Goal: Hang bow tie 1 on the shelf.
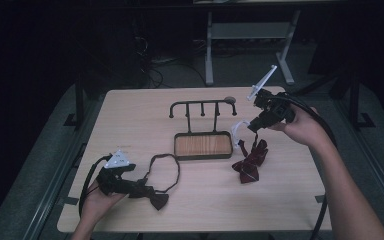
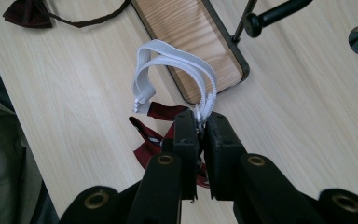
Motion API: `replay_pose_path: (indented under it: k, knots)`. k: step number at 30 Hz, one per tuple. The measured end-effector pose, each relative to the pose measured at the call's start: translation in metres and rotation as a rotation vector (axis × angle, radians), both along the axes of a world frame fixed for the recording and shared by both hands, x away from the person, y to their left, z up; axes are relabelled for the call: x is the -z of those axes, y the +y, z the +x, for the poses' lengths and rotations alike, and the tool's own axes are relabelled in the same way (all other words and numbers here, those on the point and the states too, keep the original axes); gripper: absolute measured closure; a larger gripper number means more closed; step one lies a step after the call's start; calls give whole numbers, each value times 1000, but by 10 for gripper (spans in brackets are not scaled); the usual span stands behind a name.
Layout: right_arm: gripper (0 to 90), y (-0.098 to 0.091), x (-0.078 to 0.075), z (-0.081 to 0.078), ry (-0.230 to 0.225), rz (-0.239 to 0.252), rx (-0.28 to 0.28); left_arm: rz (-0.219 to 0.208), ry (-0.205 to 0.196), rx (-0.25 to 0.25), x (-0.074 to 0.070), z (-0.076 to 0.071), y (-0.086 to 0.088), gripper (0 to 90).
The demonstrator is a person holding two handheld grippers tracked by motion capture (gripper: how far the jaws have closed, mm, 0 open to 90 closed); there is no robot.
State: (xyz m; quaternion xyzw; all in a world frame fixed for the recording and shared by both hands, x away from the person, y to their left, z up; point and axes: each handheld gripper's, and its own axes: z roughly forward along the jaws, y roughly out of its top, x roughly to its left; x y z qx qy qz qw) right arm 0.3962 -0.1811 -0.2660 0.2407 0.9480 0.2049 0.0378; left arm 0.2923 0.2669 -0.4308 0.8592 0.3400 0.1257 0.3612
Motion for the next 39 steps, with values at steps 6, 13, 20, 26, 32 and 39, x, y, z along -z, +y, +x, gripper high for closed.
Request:
replay_pose_path:
  k: [6, 13, 20, 26, 32, 39]
  knots:
    - [831, 5, -3, 4, -7, -6, -2, 0, -1, 1, 0, 0, 0, 284]
    - [832, 10, -6, 9, -4, -8, -1, -1, -1, 2, 0, 0, 0, 284]
    - [832, 15, -9, 15, -5, -17, 3, -1, -2, 2, -1, 0, 0, 284]
    - [831, 19, -13, 23, -9, -21, 14, -1, -1, 4, 0, 0, 1, 284]
    - [832, 18, -14, 31, -5, -28, 35, -6, -2, 3, -1, 0, 1, 284]
    - [831, 16, -14, 42, 2, -23, 72, -13, 0, 8, -1, 0, -1, 284]
